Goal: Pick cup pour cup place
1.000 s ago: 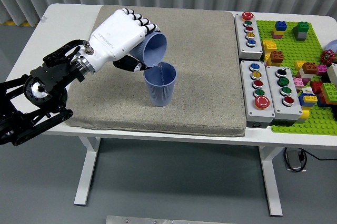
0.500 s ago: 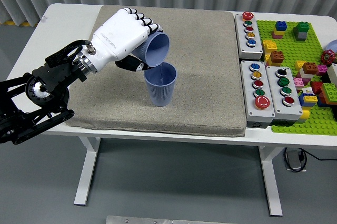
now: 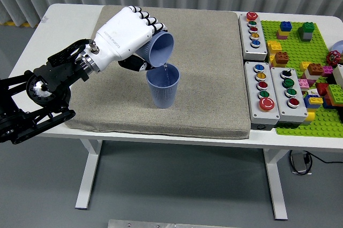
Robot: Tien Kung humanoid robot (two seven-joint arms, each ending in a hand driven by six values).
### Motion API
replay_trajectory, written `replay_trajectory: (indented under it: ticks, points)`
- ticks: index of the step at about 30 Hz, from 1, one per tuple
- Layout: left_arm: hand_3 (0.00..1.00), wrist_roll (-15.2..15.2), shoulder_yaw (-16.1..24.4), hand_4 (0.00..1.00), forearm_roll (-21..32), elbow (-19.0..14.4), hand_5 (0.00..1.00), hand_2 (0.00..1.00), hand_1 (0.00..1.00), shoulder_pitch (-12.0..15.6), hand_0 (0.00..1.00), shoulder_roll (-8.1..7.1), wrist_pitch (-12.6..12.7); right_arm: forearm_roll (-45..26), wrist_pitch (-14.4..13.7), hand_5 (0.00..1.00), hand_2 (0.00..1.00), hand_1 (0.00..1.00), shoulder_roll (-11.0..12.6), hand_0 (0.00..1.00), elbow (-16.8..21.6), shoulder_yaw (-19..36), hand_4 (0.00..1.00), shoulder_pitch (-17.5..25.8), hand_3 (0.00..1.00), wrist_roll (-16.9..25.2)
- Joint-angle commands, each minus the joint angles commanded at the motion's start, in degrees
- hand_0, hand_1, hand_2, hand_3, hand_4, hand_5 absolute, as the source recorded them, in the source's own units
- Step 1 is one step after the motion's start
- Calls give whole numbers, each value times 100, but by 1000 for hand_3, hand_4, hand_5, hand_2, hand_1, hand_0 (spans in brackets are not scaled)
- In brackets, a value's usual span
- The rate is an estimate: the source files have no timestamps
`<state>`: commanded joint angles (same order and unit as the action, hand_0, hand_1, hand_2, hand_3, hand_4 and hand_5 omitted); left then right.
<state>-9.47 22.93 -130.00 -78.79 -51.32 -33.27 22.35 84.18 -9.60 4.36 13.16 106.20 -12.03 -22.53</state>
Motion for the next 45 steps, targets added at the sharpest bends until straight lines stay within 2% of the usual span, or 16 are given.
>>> replay_trajectory:
  ticks: [26,45]
  points:
    - [498,-81,-216,654,0,54,24,530,485,-180,431,-66,5,-12,-7,311,609,669,-7,696,4,-12,2,3,611,-13]
    - [497,-79,-241,654,0,58,23,531,485,-125,432,-62,10,9,-7,312,609,669,-14,695,5,-5,2,47,611,-12]
